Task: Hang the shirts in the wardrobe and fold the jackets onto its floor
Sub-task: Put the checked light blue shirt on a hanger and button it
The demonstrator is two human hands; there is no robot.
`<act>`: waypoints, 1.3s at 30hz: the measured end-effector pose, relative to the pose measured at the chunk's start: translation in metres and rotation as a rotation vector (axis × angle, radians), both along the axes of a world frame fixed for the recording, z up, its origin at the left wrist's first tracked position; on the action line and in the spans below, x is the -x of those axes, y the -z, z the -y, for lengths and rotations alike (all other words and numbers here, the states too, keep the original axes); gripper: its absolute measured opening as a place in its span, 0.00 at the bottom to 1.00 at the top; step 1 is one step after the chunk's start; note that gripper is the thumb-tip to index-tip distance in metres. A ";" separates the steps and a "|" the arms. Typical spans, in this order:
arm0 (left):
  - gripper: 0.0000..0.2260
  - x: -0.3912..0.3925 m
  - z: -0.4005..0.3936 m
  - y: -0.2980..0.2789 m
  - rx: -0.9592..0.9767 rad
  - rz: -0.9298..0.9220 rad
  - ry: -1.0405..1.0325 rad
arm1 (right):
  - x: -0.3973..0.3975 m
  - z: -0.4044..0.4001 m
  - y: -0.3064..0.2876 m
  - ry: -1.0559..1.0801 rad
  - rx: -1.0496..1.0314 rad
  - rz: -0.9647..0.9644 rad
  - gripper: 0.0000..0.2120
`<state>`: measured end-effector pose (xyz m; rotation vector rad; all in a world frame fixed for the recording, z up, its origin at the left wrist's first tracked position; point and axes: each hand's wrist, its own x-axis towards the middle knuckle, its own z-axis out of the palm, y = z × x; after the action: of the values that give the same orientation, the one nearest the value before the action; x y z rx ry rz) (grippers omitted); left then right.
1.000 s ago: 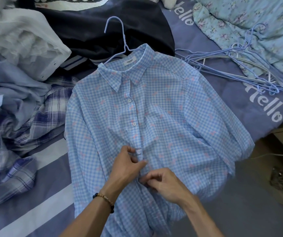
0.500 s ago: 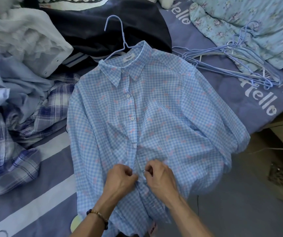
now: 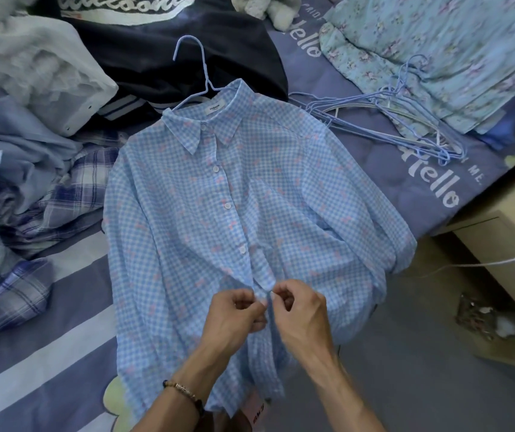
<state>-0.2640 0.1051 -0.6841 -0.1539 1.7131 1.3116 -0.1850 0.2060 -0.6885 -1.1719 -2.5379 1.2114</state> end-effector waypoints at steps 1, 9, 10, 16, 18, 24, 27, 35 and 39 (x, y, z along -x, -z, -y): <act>0.12 -0.003 -0.001 -0.001 -0.004 0.001 -0.012 | -0.002 0.001 -0.002 0.009 0.028 -0.002 0.03; 0.08 -0.008 0.001 -0.012 0.069 -0.045 -0.095 | -0.005 0.011 -0.010 0.192 0.325 -0.030 0.06; 0.08 -0.008 0.002 -0.015 0.075 -0.042 -0.100 | -0.005 0.012 -0.012 0.186 0.338 -0.030 0.05; 0.11 -0.002 0.007 -0.023 0.053 -0.038 0.000 | -0.004 0.012 -0.018 0.154 0.352 -0.039 0.10; 0.14 0.000 0.009 -0.023 0.053 -0.023 0.002 | -0.003 0.012 -0.017 0.153 0.354 -0.034 0.10; 0.07 0.007 0.010 -0.010 0.079 0.019 -0.068 | 0.001 0.015 -0.017 0.127 0.401 -0.039 0.10; 0.06 0.008 0.008 -0.009 0.083 0.071 -0.107 | 0.003 0.017 -0.013 0.096 0.363 -0.008 0.05; 0.04 0.007 0.002 -0.006 0.167 0.095 -0.119 | 0.000 0.026 0.001 -0.019 0.057 -0.086 0.00; 0.06 0.003 0.001 -0.003 0.142 0.088 -0.139 | 0.000 0.028 0.004 -0.057 -0.046 -0.112 0.03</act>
<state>-0.2675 0.1045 -0.6809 -0.4138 1.7450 1.2632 -0.1853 0.1781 -0.6927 -0.9987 -2.5187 1.1878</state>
